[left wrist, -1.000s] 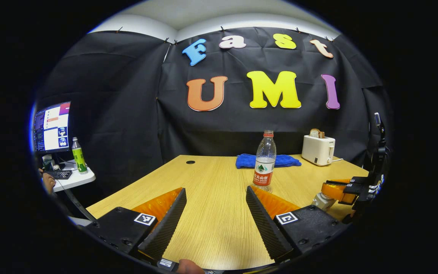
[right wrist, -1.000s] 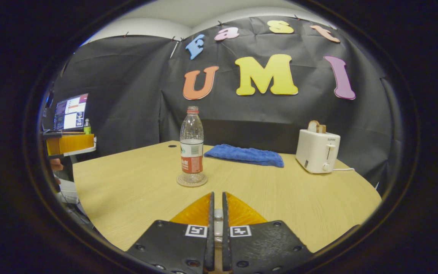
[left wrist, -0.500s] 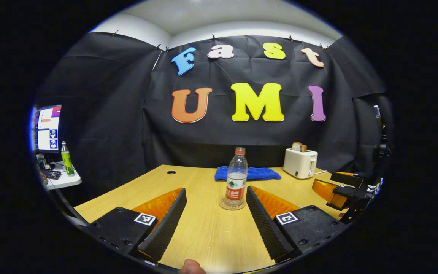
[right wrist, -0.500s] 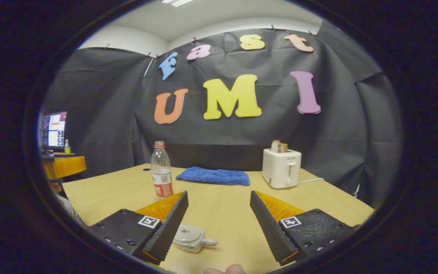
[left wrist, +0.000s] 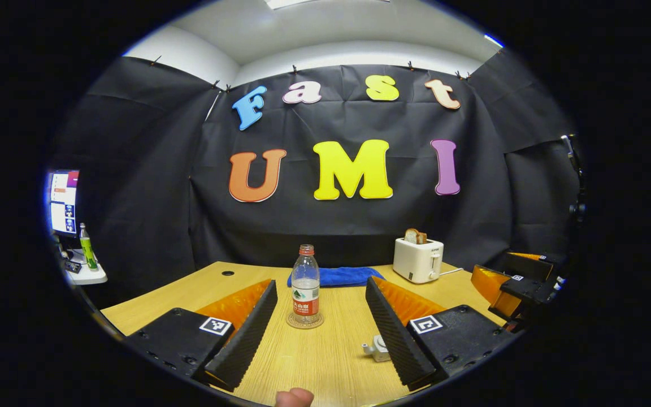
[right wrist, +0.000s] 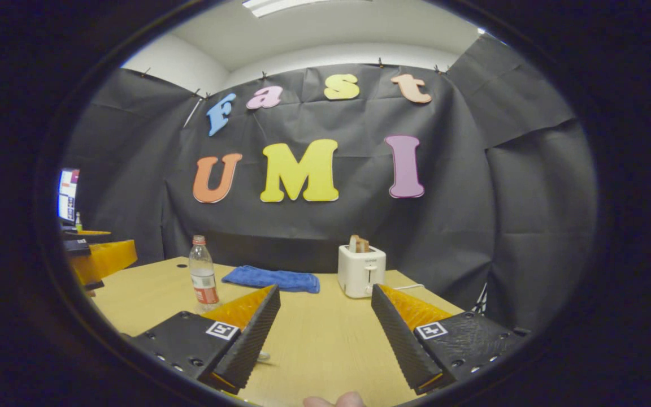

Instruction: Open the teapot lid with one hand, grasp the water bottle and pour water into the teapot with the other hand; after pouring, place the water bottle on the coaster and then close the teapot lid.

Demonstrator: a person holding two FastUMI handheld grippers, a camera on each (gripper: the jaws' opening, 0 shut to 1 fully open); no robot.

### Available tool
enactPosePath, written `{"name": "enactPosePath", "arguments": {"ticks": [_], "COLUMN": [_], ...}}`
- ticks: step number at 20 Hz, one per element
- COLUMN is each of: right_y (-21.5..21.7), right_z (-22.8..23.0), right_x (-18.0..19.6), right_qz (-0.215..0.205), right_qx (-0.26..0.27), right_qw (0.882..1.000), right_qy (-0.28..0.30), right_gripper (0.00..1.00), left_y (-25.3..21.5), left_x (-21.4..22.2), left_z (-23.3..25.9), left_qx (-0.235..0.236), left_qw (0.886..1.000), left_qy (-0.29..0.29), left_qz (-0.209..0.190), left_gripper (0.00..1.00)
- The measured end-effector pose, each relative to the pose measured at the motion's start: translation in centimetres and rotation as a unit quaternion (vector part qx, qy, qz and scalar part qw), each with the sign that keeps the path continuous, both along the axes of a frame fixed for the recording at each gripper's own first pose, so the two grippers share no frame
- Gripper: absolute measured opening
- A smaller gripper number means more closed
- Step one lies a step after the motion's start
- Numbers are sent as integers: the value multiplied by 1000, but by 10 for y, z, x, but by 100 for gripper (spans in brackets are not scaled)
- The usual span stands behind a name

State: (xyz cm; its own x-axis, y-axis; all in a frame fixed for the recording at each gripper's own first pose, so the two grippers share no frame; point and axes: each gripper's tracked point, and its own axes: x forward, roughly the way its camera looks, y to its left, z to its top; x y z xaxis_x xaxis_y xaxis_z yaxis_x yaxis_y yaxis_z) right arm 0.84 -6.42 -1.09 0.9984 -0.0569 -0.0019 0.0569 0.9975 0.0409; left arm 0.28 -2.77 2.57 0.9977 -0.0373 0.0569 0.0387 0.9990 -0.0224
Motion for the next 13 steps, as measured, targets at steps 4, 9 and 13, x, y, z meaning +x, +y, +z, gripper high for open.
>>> {"name": "enactPosePath", "arguments": {"ticks": [4, 9, 13], "right_y": [10, 29, 41], "right_z": [4, 9, 16], "right_x": [-8, -10, -13], "right_qz": [3, 7, 13], "right_qx": [-5, -22, -27], "right_qw": [1000, 1000, 999], "right_qy": [-1, -1, -11], "right_gripper": [98, 98, 98], "left_y": [3, 6, 17], "left_x": [-4, -1, -1], "left_z": [5, -3, 2], "left_qx": [8, 3, 0], "left_qw": [1000, 1000, 1000], "left_qy": [-7, 6, 4], "left_qz": [8, 10, 16], "left_gripper": [98, 98, 98]}}
